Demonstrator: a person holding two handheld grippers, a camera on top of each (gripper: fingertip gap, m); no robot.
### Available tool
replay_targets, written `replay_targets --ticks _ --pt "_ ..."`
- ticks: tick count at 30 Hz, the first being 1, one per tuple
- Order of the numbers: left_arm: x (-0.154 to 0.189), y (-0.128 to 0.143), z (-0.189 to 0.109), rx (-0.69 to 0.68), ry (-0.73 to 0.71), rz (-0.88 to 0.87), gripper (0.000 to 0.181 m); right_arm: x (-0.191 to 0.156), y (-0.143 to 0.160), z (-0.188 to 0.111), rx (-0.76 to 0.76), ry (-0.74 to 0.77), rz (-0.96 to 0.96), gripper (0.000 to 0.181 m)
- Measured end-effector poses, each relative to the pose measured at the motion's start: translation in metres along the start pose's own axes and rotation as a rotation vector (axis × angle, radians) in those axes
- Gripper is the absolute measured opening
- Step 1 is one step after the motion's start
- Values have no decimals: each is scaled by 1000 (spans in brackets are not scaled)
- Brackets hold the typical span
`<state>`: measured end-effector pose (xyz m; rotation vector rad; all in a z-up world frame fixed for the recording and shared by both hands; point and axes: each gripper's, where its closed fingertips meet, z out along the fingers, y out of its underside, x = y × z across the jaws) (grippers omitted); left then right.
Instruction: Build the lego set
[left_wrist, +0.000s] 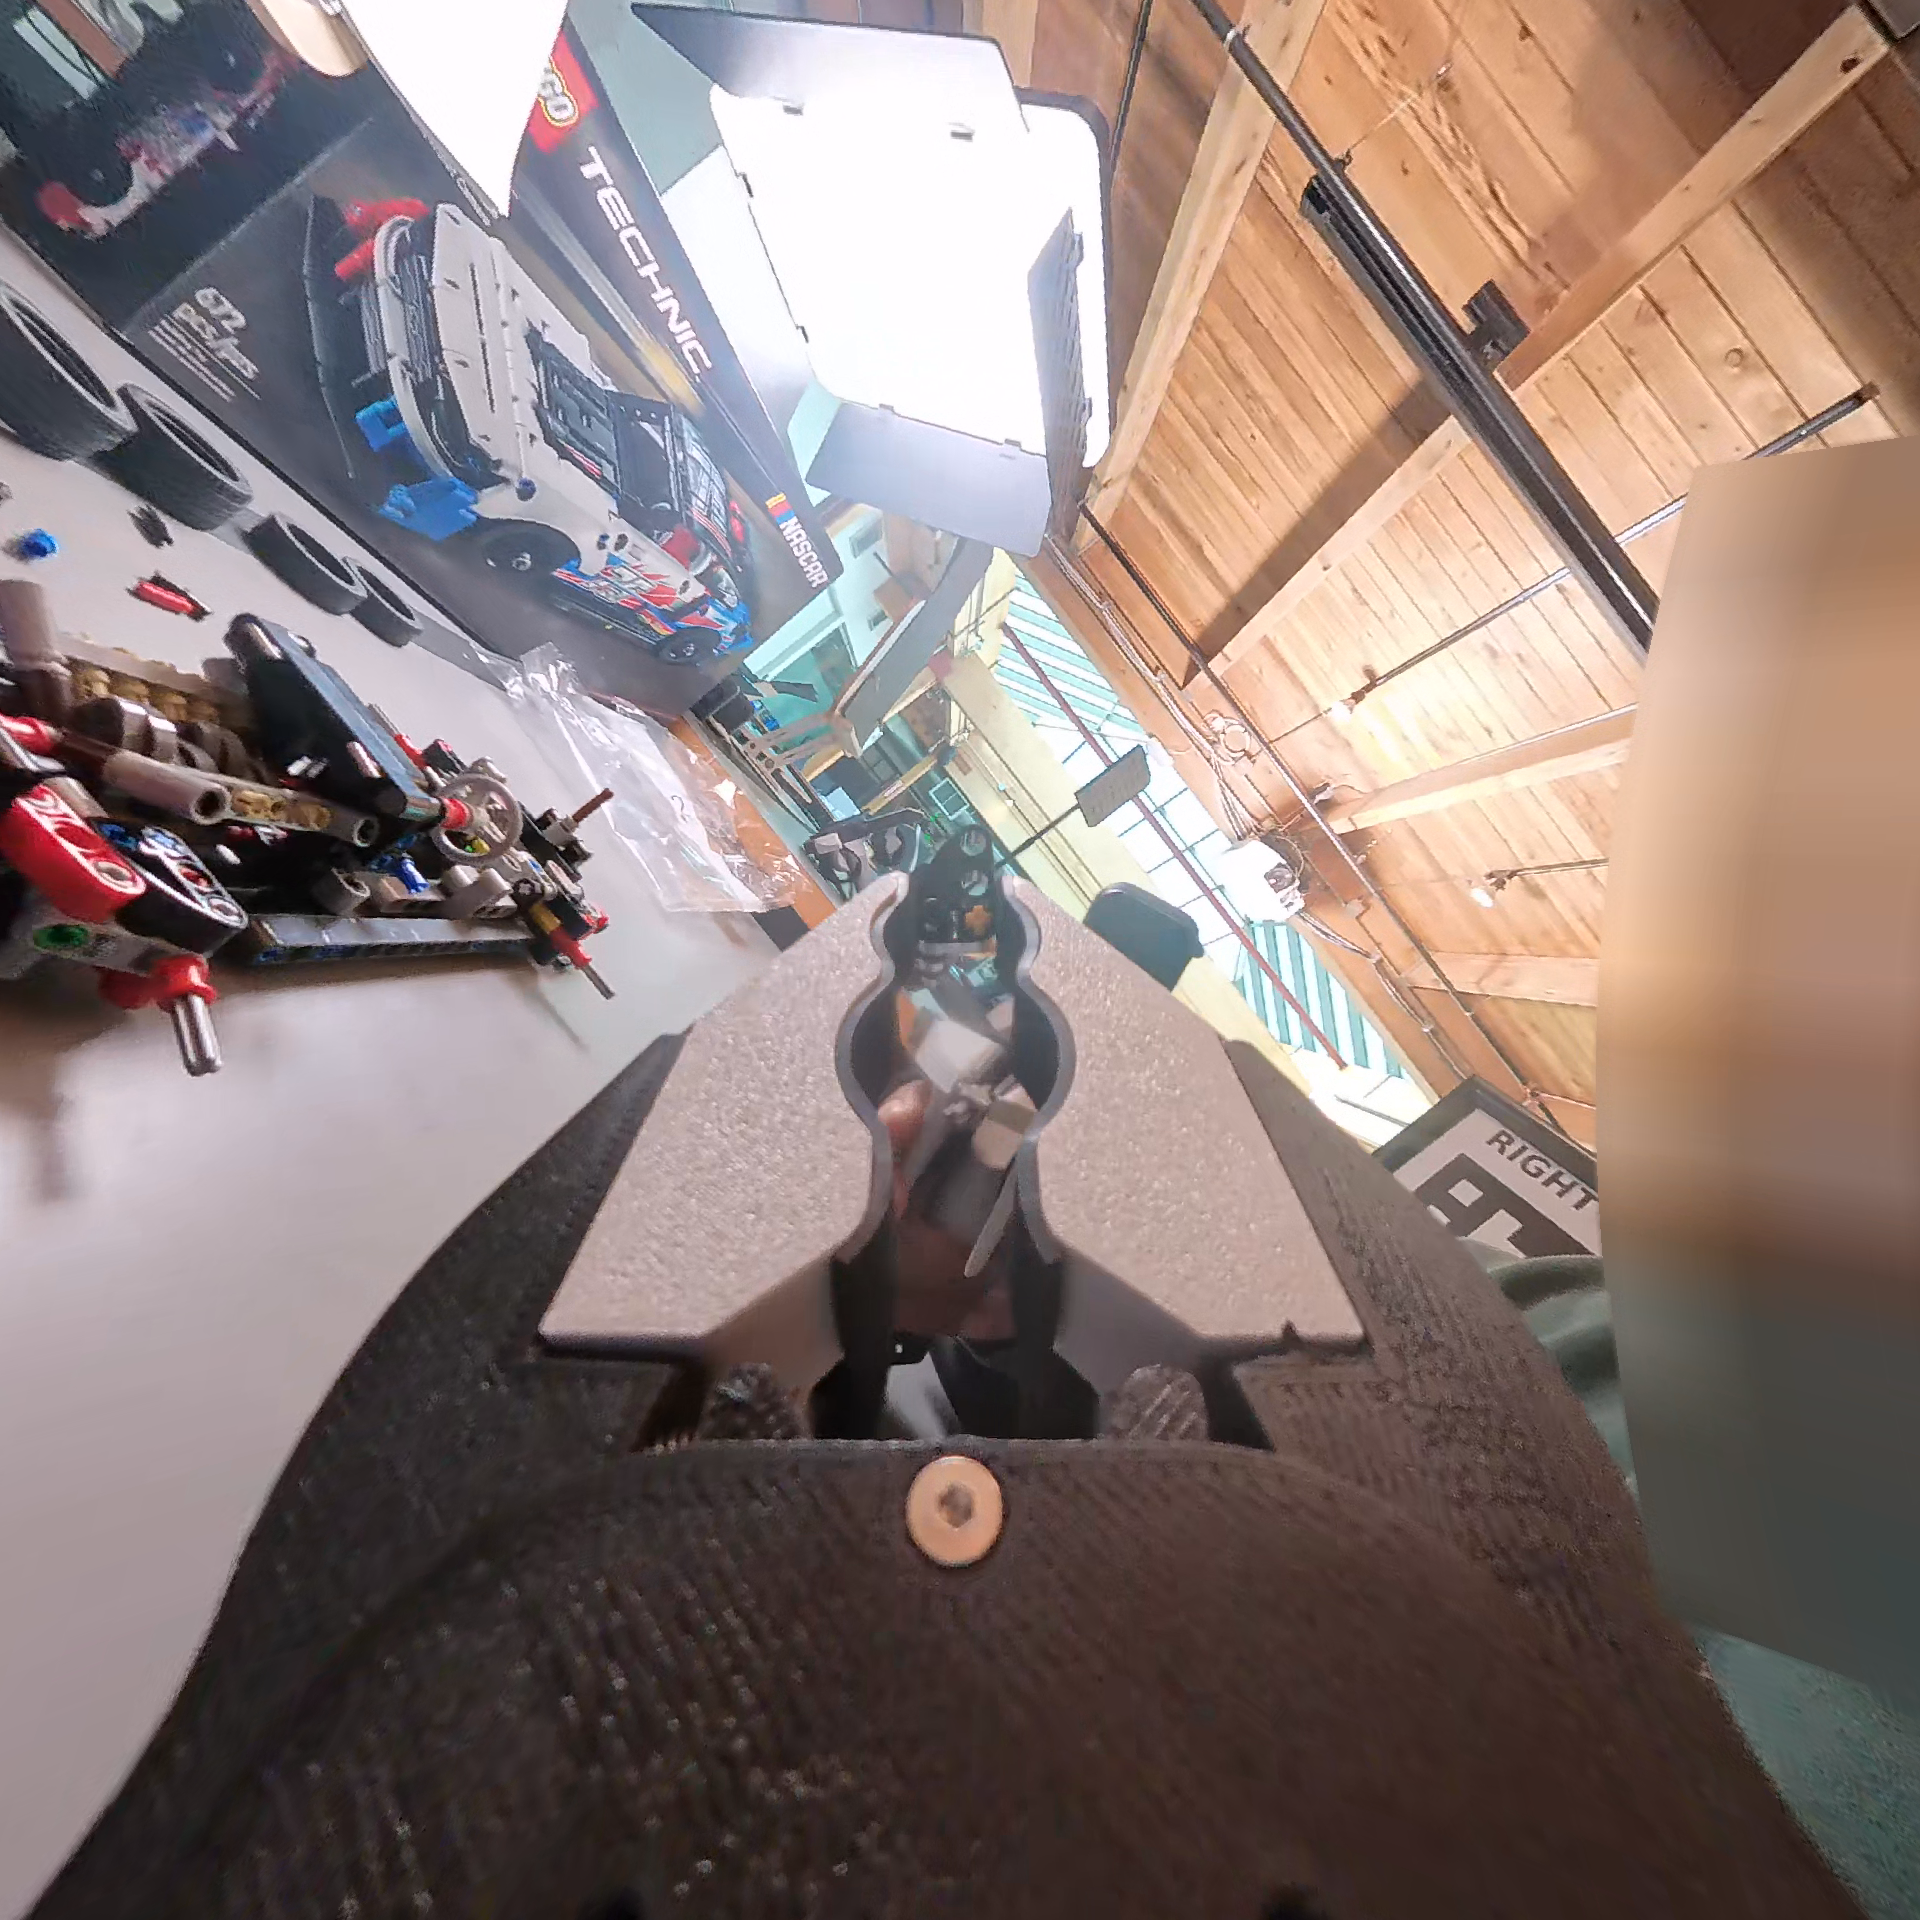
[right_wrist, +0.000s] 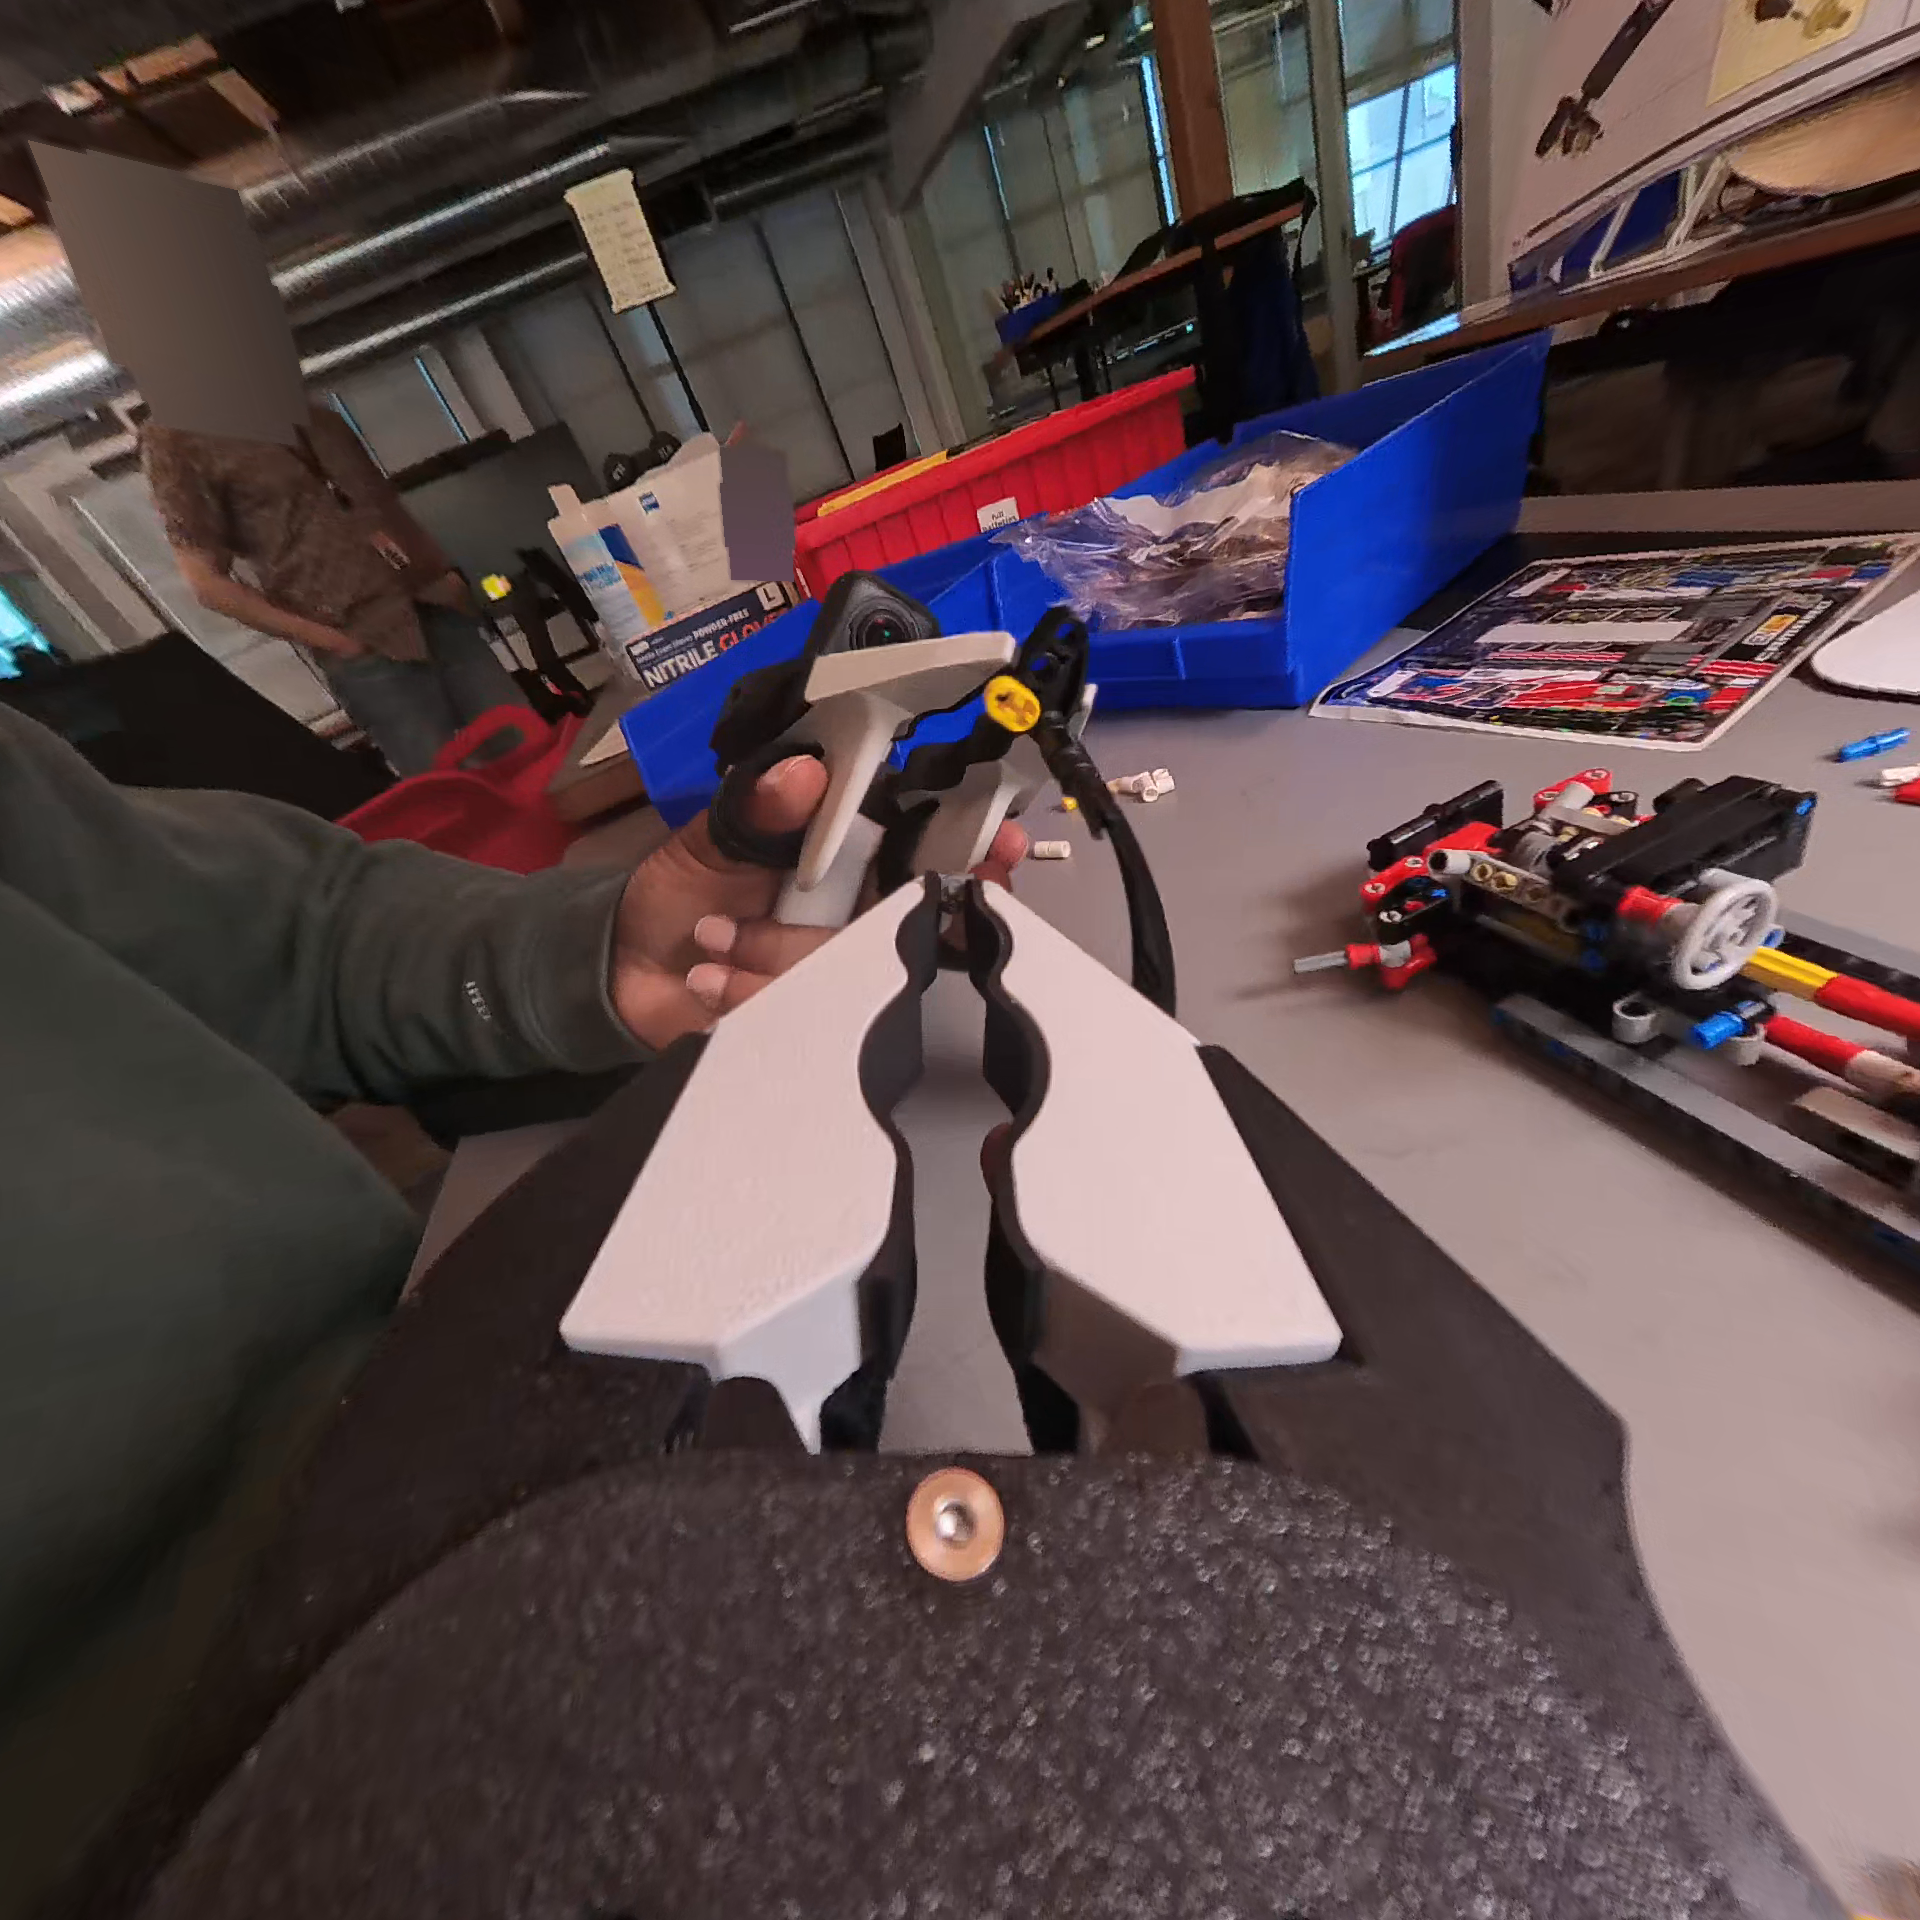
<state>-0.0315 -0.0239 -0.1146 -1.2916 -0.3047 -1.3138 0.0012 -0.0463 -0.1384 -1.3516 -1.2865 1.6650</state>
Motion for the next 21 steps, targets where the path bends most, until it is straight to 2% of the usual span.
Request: replay_targets --ticks 7,12,18,21 --pt "6 13 4 -41 56 -81 11 8 -26 -8 164 0 124 1" --pt "10 22 6 -67 116 -186 12 6 -33 -12 211 -30 179 0" --pt "14 24 6 -88 142 -184 12 3 -31 -13 146 -68 215 1" --pt "17 29 6 -132 139 -114 12 1 -30 -16 87 -92 205 0"
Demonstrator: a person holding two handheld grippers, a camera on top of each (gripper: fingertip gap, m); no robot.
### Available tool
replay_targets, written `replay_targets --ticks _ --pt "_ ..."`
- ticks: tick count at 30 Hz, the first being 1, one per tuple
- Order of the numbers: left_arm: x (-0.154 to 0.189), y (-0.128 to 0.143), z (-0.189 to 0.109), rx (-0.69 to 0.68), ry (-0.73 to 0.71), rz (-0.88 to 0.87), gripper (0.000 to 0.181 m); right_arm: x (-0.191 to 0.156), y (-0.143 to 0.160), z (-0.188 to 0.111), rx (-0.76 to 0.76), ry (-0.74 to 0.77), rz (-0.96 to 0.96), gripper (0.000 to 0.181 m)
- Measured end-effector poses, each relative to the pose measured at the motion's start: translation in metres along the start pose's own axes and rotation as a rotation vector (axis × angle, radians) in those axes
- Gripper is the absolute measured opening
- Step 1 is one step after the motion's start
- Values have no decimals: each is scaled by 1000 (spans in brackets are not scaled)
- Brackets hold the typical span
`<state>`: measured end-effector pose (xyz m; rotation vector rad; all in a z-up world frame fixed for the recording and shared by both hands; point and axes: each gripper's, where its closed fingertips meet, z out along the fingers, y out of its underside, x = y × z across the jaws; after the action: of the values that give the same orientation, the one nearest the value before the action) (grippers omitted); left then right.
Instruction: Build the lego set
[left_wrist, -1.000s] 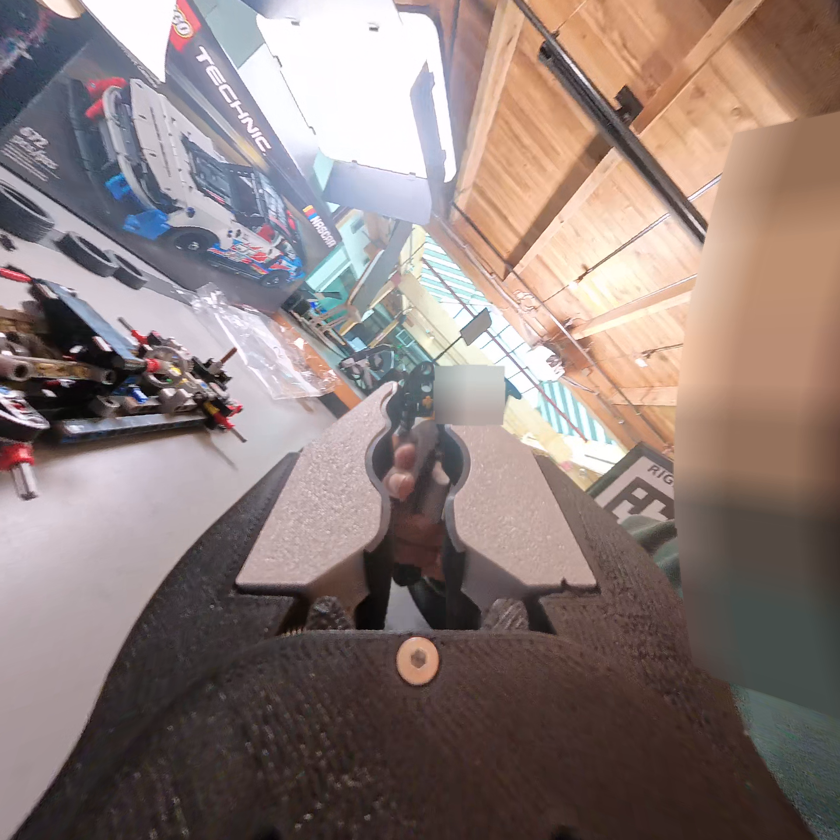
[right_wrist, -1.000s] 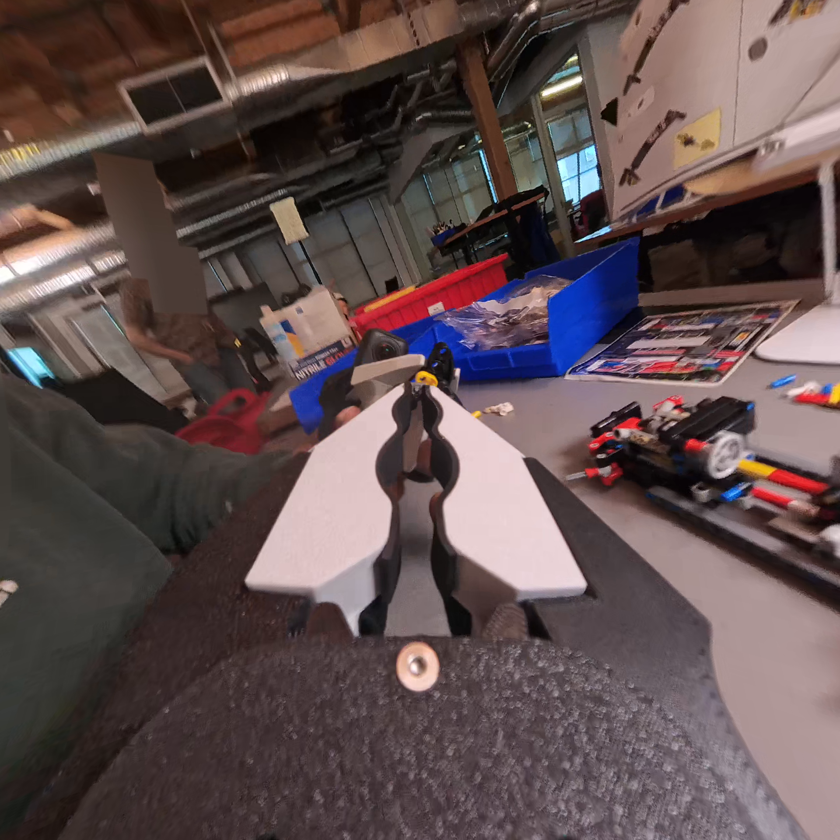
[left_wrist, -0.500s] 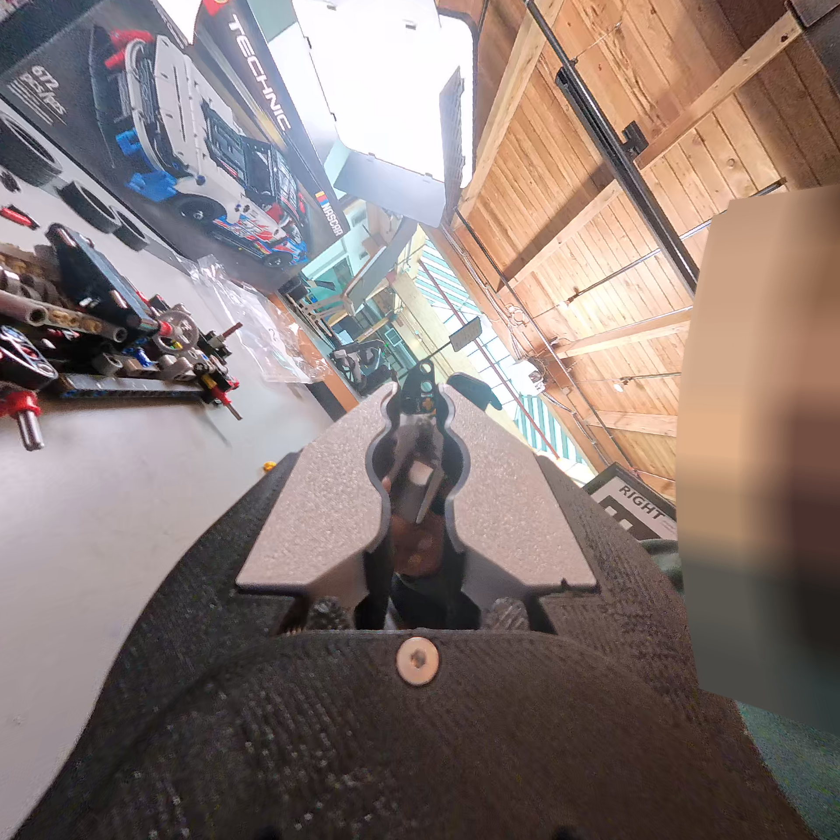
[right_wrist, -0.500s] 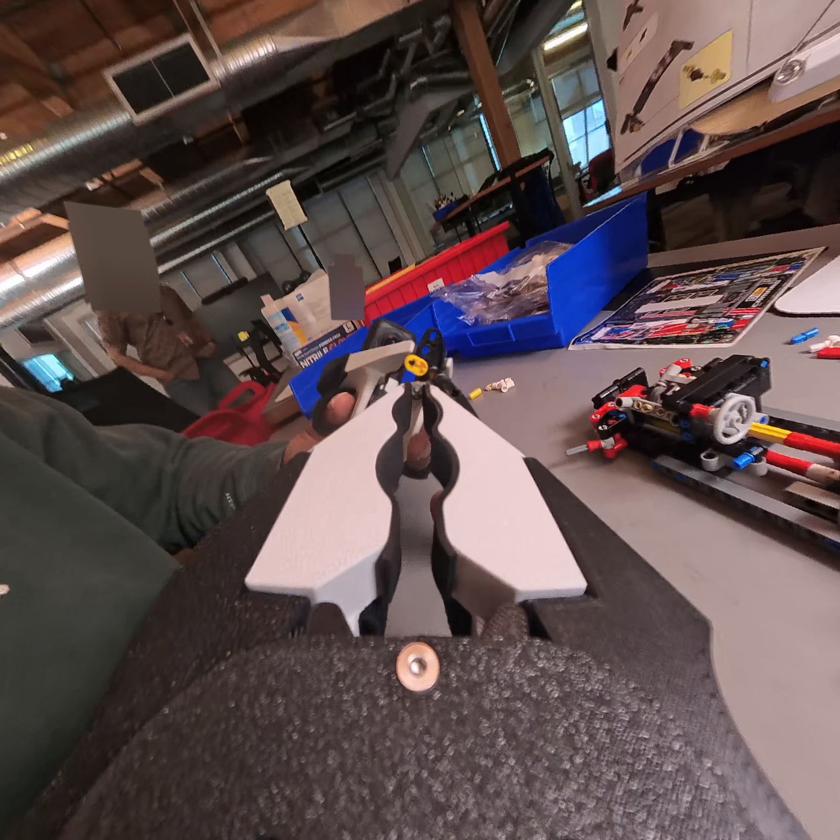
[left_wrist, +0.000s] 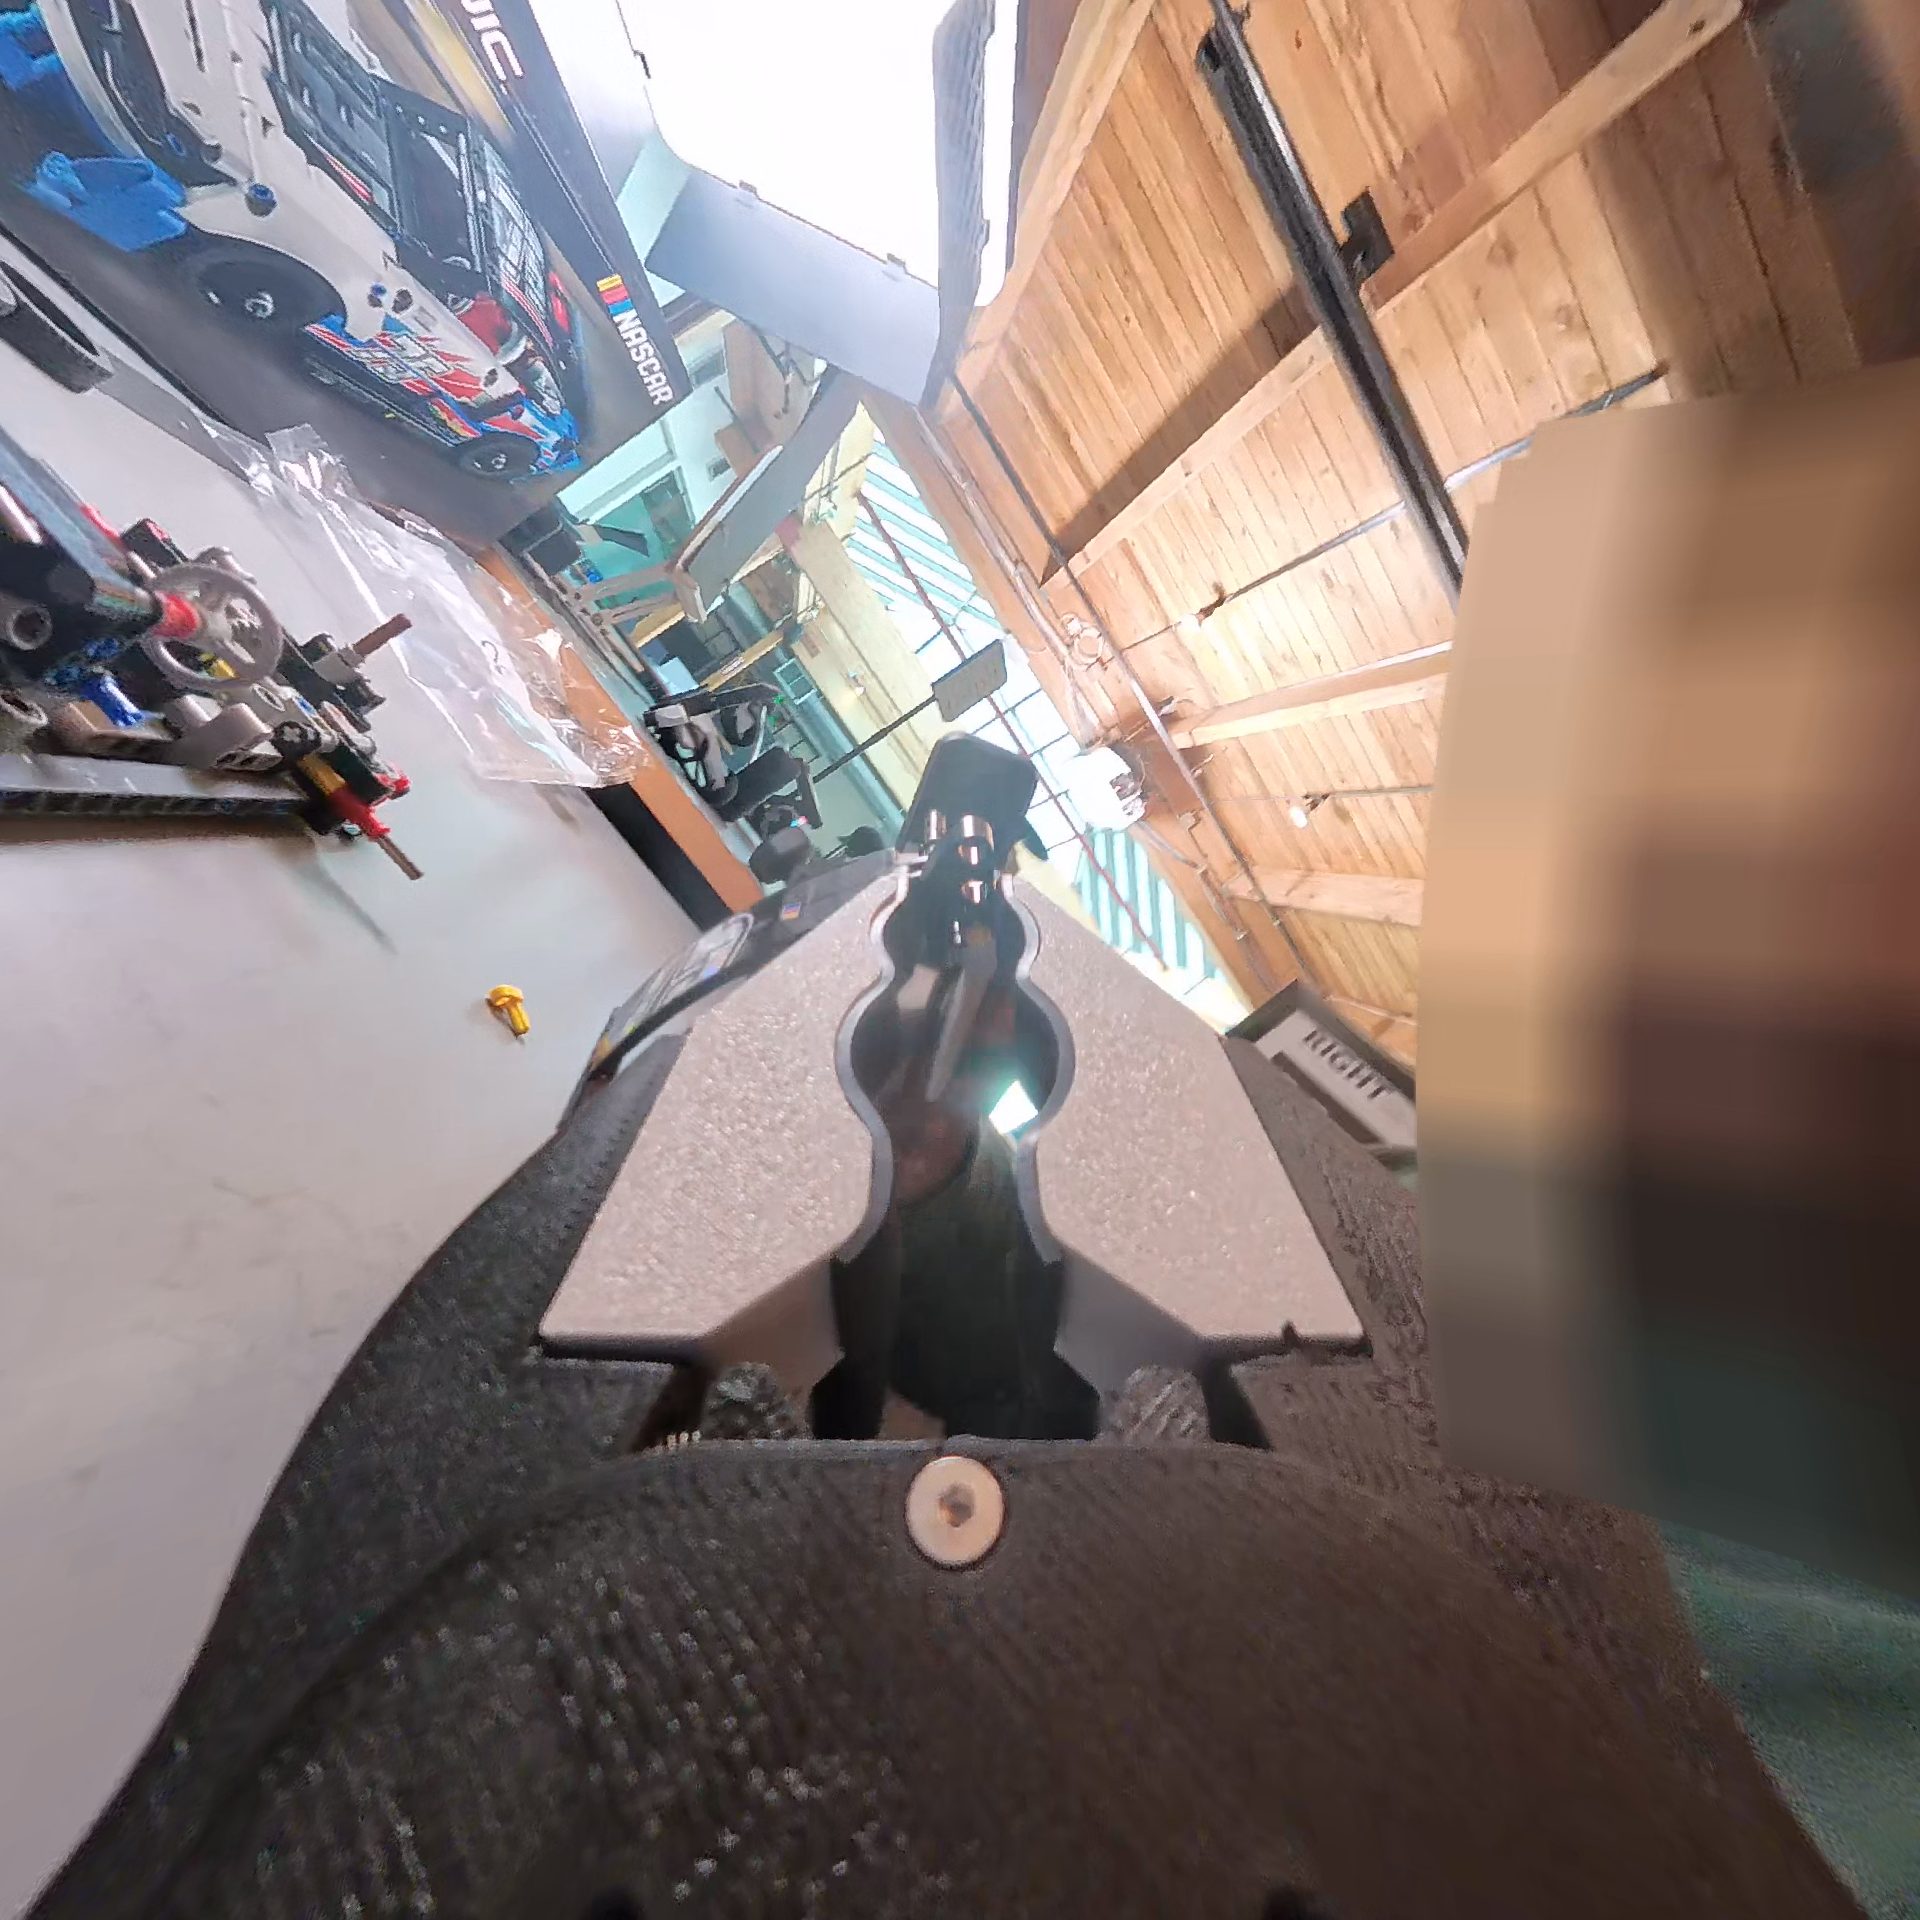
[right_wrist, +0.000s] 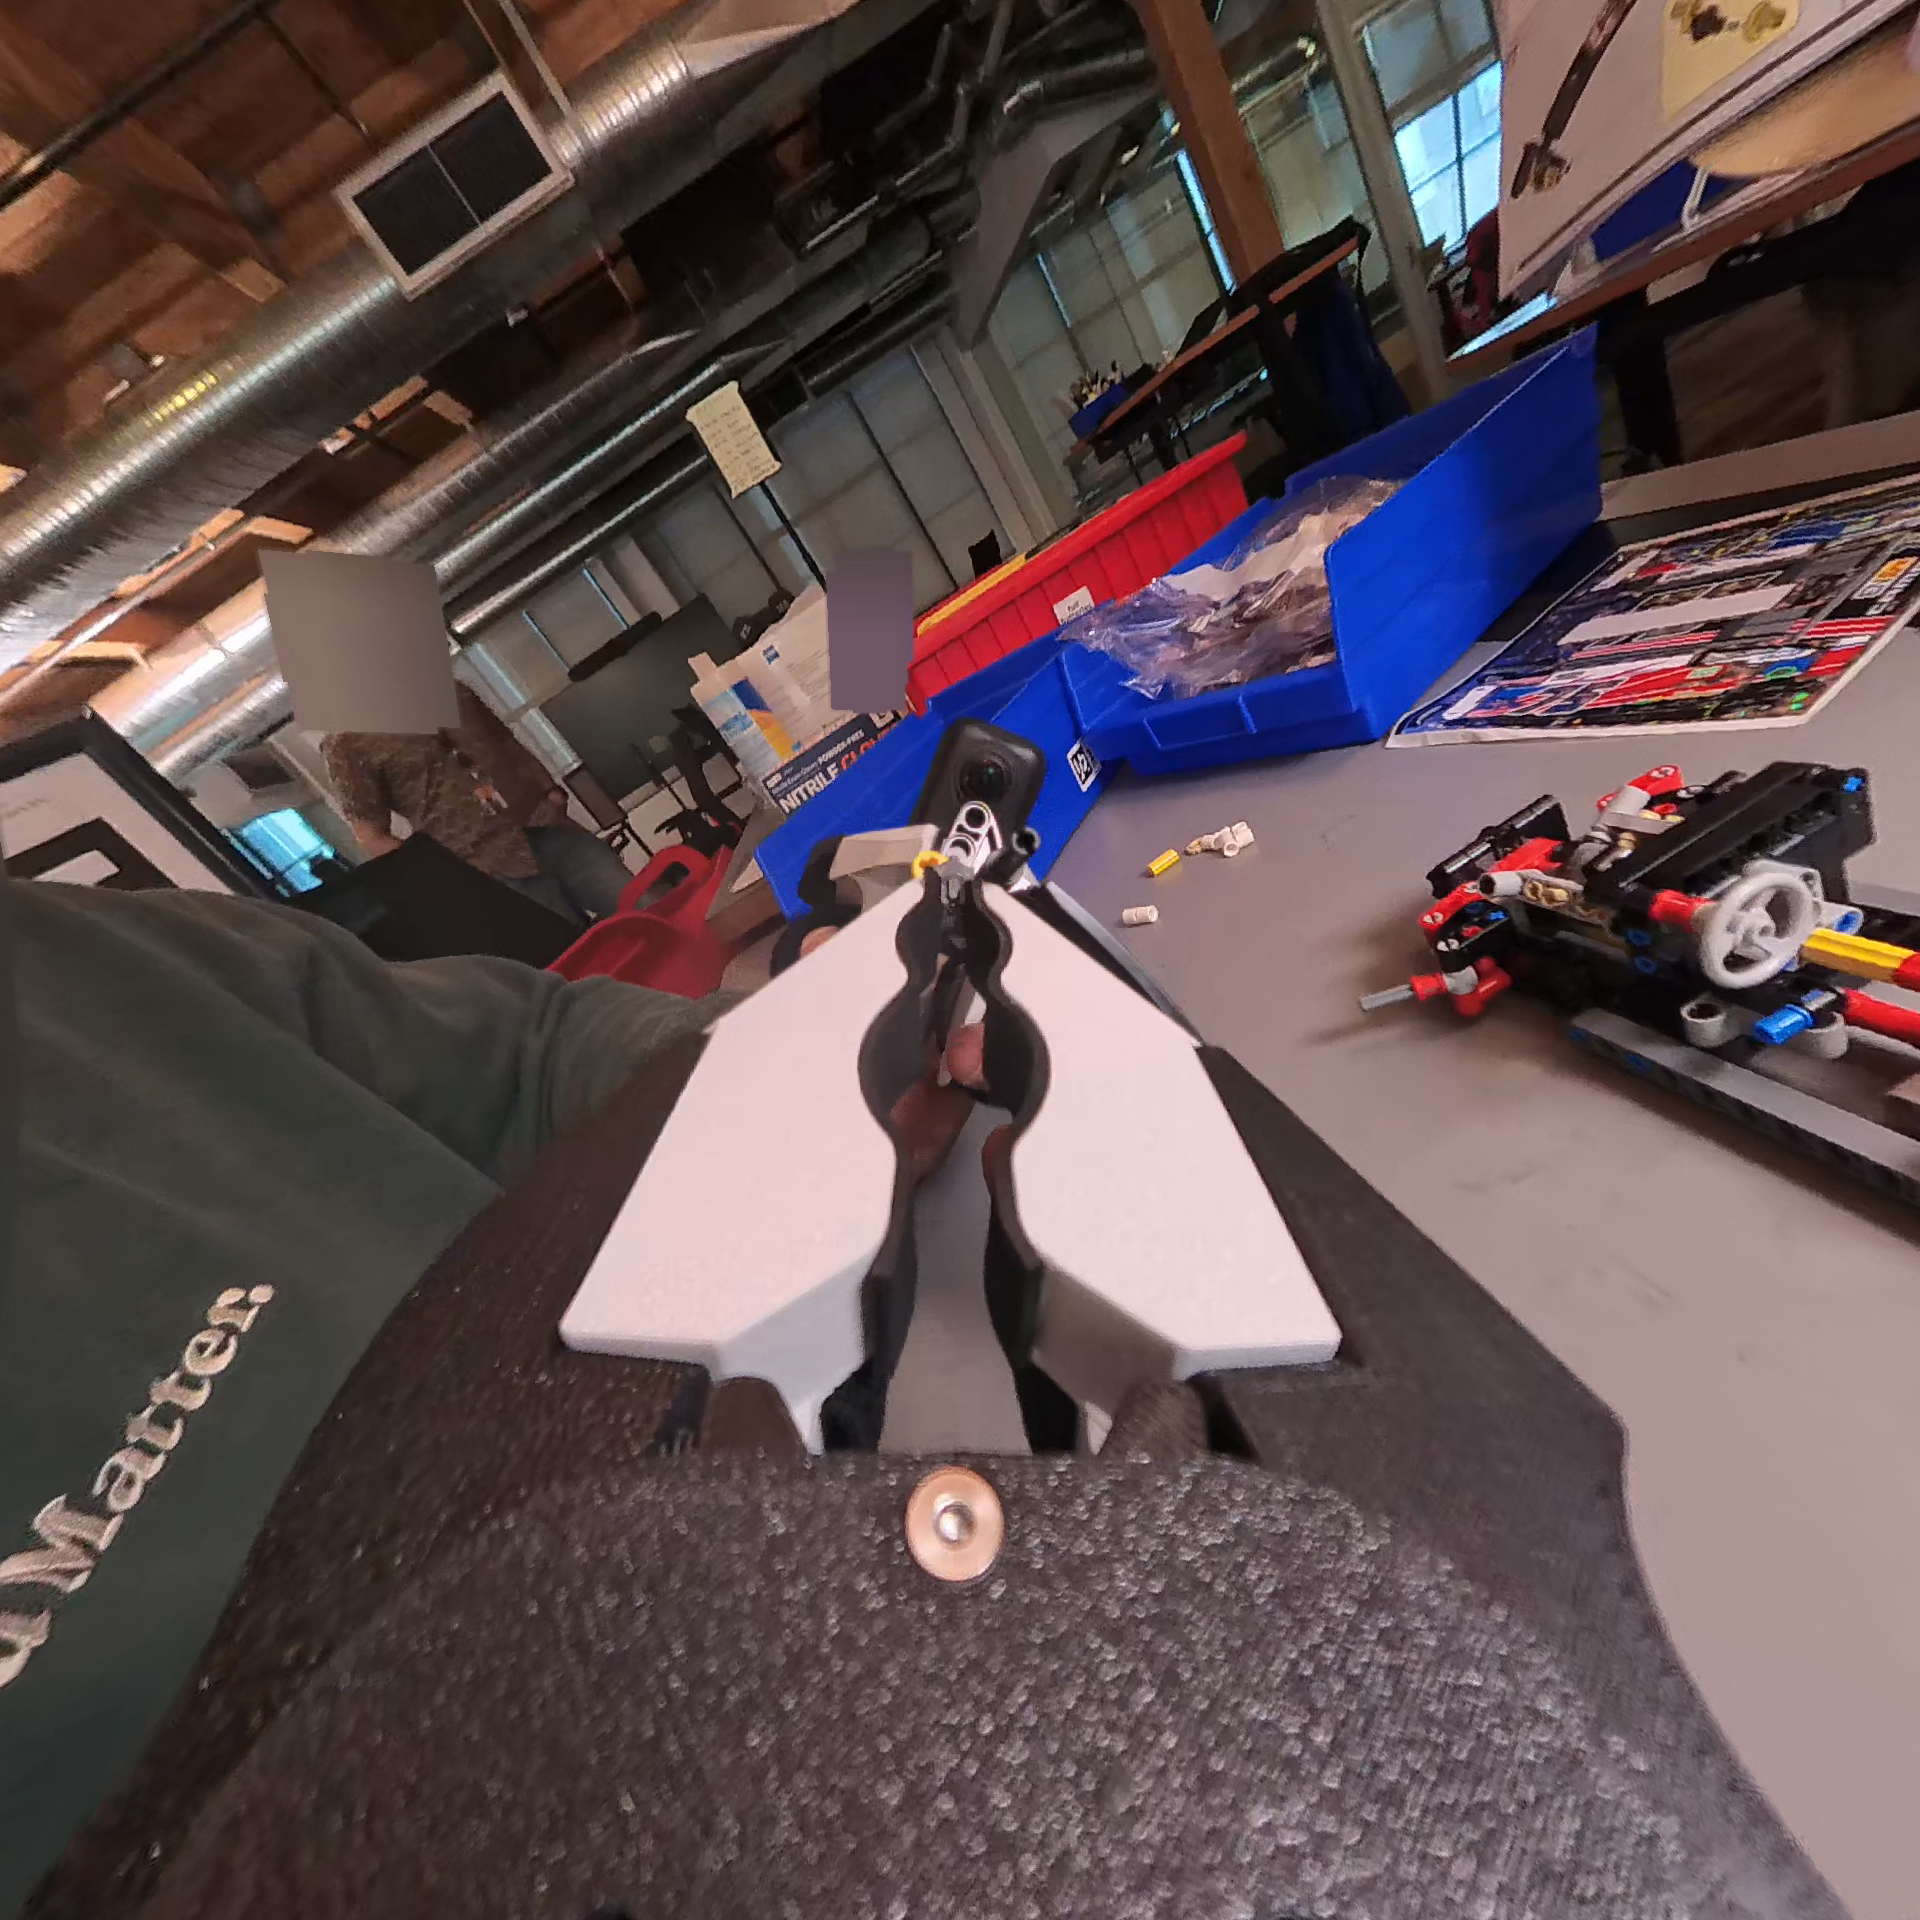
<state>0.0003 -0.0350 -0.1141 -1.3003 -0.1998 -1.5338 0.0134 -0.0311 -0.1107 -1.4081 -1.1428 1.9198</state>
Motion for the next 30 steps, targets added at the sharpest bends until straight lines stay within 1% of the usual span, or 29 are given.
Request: replay_targets --ticks 4,13,18,22,26,30 --pt "3 4 1 -52 -18 112 12 -4 3 -3 -66 -22 -14 0" --pt "8 11 1 -119 -7 212 12 -11 10 -8 -172 -39 -56 0" --pt "13 25 0 -269 6 379 12 -19 18 -14 -273 -69 -111 1" --pt "15 33 -3 -348 25 491 13 -24 25 -16 -338 -66 -191 1" --pt "19 38 -4 -374 65 545 13 -30 29 -19 -393 -50 -265 1" --pt "22 40 -4 -382 89 566 12 -35 31 -21 -420 -52 -301 1"
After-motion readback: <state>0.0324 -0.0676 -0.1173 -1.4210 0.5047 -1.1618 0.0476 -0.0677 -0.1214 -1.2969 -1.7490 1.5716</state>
